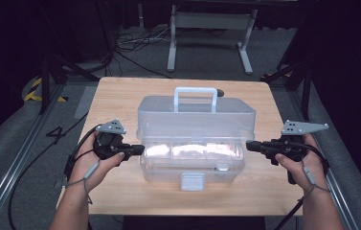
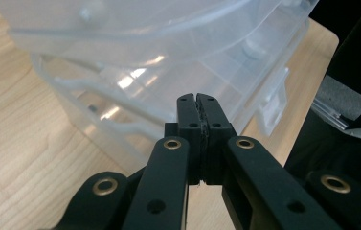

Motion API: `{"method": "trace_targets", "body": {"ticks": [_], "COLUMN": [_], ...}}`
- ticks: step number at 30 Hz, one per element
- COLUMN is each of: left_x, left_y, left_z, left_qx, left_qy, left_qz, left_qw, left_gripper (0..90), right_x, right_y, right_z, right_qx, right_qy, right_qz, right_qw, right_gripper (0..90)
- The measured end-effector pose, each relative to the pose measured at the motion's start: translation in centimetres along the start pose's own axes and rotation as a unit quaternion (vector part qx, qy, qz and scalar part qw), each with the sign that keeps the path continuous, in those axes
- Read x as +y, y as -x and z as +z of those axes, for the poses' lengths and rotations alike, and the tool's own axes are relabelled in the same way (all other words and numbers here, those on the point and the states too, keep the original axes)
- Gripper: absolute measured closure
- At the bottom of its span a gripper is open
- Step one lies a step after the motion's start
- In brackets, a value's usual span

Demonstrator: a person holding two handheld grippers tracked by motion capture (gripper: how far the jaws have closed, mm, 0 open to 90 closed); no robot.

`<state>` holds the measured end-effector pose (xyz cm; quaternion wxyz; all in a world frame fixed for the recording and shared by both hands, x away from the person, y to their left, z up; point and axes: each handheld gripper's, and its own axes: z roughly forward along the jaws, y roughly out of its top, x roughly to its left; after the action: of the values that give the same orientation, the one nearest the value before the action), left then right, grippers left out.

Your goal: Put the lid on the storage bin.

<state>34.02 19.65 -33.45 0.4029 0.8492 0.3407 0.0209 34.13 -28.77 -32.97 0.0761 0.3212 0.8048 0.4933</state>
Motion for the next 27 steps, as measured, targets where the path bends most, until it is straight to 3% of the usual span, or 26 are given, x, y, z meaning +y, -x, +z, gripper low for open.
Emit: {"method": "trace_targets", "body": {"ticks": [8, 12, 23, 27], "left_x": [-0.7, -0.9, -1.5, -1.7], "left_y": [-1.1, -1.5, -2.7, -3.3], "left_z": [-0.7, -0.7, -0.5, -0.3], "left_qx": [0.01, 0.025, 0.031, 0.045], "left_qy": [-0.009, -0.014, -0.024, -0.027], "left_qz": [-0.013, -0.02, -0.035, -0.037], "left_qw": [0.9998, 0.9994, 0.9986, 0.9979], "left_gripper": [88.2, 87.5, 86.2, 84.9], "right_x": [-0.1, -0.1, -0.2, -0.3], "right_y": [-0.1, -0.2, -0.5, -0.5], "right_z": [0.0, 0.0, 0.1, 0.2], "right_qx": [0.006, 0.004, 0.004, 0.005], "right_qy": [-0.029, -0.041, -0.076, -0.085], "right_qz": [-0.003, -0.009, -0.024, -0.024], "right_qw": [0.9996, 0.9991, 0.9968, 0.996], "right_gripper": [90.0, 90.0, 90.0, 90.0]}}
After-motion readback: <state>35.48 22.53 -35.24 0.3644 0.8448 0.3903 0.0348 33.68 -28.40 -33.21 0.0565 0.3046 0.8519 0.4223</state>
